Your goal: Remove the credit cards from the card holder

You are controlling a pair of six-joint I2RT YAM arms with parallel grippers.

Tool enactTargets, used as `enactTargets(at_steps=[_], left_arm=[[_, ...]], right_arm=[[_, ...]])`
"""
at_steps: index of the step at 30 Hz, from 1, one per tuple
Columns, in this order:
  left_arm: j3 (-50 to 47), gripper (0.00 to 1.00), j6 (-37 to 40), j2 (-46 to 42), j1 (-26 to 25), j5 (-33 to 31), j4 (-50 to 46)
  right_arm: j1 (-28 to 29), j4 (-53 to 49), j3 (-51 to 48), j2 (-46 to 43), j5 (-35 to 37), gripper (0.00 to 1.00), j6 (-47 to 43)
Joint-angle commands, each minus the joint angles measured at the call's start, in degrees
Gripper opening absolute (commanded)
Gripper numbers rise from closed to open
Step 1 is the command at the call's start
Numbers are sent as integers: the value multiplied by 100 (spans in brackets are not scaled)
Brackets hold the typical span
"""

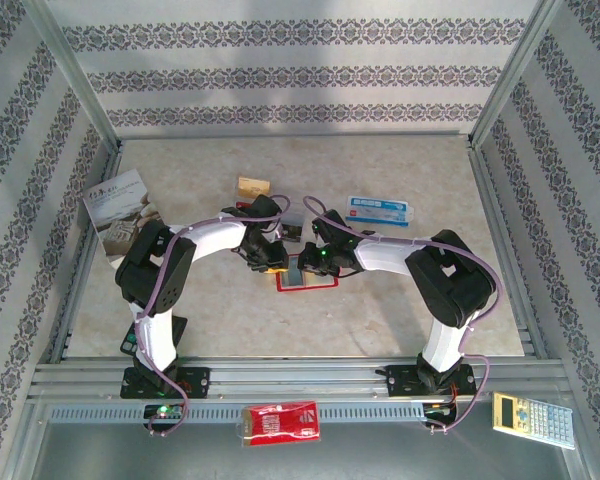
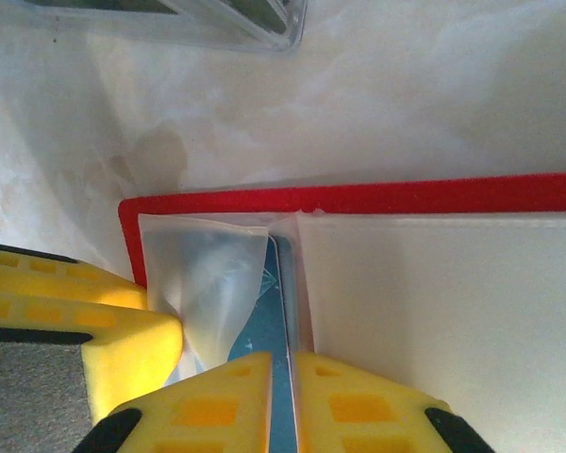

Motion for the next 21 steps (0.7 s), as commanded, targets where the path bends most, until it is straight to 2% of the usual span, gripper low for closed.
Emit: enactTargets(at_steps=[1,14,21], left_arm=[[-442,22,98,723,-119,78,213],[-516,22,28,828,-100,360,427],[-513,22,12,846,-98,354,438]], right_arm=[[75,-490,111,114,217,18,-108],[229,-1036,467,587,78,20,-270],[346,-1656,636,572,857,25,-455]])
